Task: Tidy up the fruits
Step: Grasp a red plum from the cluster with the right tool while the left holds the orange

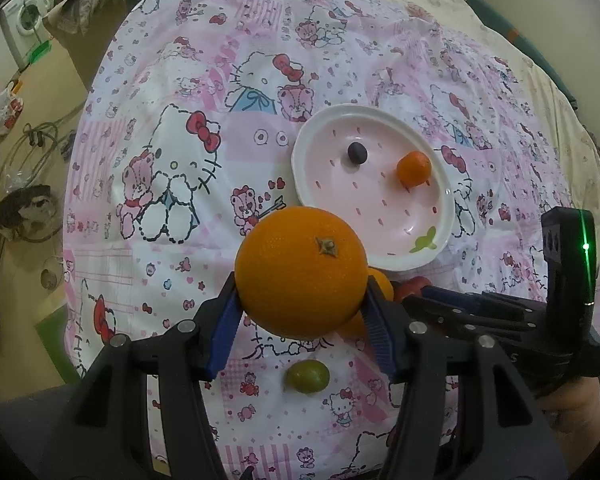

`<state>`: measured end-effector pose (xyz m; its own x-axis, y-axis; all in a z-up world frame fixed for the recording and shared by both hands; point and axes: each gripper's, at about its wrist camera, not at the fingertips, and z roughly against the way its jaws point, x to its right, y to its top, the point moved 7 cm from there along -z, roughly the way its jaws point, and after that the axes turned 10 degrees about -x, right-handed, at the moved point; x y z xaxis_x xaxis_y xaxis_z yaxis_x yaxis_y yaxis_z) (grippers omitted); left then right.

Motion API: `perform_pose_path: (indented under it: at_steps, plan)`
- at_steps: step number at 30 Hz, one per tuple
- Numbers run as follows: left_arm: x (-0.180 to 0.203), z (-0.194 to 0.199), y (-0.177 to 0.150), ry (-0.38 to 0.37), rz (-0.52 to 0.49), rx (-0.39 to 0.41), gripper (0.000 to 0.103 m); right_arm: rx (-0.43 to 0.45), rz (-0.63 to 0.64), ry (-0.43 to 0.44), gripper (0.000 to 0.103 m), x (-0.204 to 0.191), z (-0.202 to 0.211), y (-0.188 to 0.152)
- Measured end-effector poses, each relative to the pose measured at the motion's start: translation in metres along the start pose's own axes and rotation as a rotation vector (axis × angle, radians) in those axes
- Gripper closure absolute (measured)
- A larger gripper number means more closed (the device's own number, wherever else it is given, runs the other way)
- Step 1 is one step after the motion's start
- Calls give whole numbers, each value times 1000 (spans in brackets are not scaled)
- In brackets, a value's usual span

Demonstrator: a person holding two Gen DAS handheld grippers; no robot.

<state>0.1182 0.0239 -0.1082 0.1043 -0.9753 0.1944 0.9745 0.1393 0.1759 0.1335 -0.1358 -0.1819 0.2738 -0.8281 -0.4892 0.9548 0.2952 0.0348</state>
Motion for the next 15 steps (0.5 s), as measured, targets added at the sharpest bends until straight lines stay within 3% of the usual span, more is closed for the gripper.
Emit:
perform_pose_path:
  at_steps: [15]
  plan:
    - [-8,-2,1,-2,39,-7,49,-41,-83,134,67,3,-9,1]
